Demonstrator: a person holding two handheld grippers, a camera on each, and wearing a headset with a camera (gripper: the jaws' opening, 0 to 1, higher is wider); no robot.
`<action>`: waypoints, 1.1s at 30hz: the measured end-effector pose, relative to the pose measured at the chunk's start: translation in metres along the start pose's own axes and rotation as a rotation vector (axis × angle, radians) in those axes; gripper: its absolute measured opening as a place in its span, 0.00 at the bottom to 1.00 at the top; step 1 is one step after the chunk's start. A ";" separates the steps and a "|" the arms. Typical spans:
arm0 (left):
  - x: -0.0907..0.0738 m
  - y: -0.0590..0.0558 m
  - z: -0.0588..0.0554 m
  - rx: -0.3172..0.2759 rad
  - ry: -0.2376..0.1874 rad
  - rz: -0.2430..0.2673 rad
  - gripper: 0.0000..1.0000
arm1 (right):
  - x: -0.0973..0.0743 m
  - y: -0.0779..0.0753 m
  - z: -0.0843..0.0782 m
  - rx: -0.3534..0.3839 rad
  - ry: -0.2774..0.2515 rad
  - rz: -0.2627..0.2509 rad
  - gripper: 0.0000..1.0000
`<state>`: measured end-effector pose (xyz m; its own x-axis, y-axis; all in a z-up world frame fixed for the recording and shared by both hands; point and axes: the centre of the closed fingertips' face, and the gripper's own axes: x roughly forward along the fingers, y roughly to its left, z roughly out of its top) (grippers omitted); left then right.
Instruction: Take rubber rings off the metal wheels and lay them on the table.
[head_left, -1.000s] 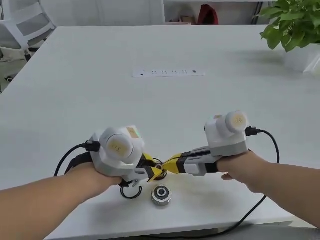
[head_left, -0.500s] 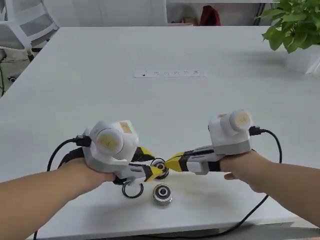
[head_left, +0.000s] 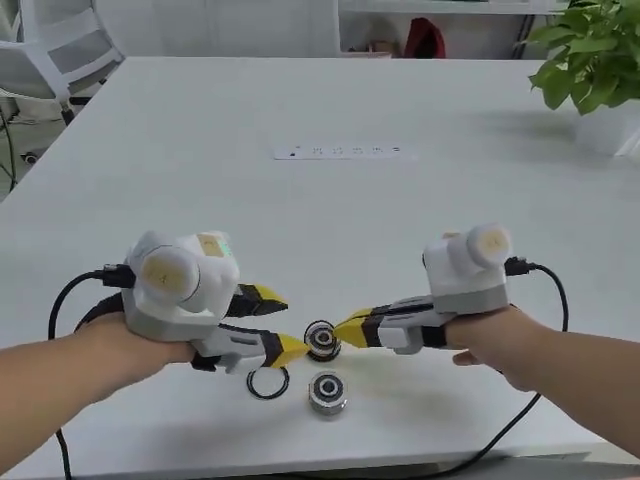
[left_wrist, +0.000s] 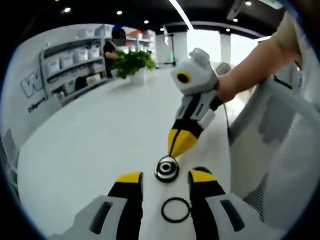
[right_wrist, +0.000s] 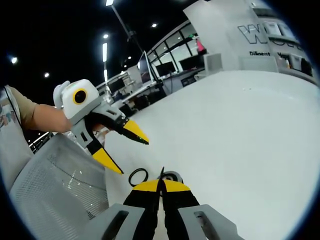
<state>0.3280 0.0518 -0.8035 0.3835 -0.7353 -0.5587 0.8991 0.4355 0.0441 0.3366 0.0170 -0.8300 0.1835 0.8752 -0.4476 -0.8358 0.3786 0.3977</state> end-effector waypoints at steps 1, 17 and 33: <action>-0.001 0.000 0.000 0.002 -0.003 0.000 0.38 | 0.000 0.000 0.000 0.002 -0.001 0.002 0.00; -0.027 -0.005 -0.003 -0.009 -0.029 -0.002 0.53 | -0.001 0.007 0.009 0.021 -0.035 0.023 0.00; -0.054 -0.007 -0.016 -0.010 -0.036 0.016 0.64 | 0.005 0.021 0.018 0.020 -0.043 0.061 0.00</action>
<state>0.2974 0.0964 -0.7874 0.4053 -0.7463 -0.5280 0.8908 0.4523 0.0445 0.3293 0.0345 -0.8092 0.1547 0.9089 -0.3874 -0.8356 0.3295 0.4395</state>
